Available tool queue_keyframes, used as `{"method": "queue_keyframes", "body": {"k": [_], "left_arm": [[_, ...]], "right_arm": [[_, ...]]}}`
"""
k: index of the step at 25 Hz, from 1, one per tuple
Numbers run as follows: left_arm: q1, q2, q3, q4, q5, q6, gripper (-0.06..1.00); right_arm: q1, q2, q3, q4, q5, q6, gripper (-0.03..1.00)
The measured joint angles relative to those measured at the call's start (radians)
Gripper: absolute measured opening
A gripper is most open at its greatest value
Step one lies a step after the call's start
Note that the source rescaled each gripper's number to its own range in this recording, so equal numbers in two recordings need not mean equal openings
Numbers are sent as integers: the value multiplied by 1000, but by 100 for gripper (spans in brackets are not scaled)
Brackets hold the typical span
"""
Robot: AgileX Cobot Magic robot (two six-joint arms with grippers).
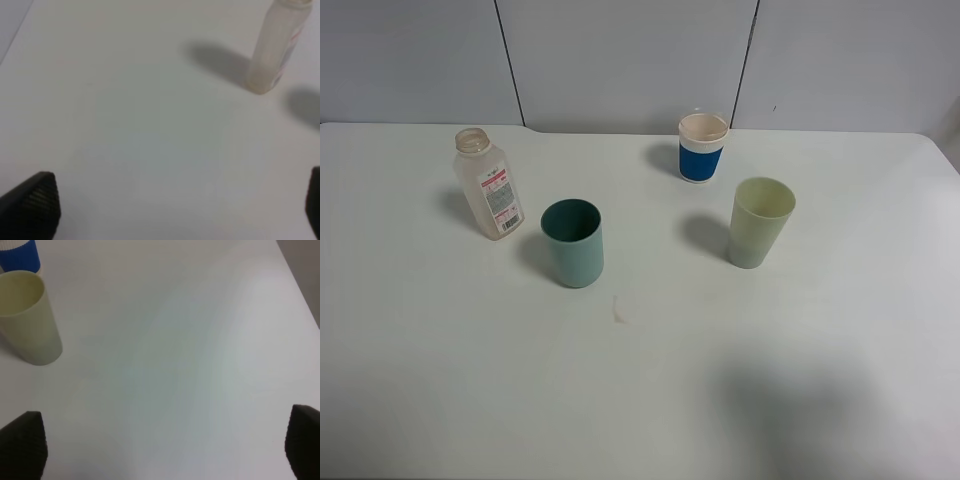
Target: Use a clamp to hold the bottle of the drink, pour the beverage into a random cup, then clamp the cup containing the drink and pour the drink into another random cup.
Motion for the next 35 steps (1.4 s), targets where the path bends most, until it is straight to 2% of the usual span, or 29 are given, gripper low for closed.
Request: {"method": "queue_keyframes", "body": {"k": [35], "left_arm": [[0,0,0,0,0,0,100]], "right_arm": [[0,-5,5,-4,-2,16,83]]}}
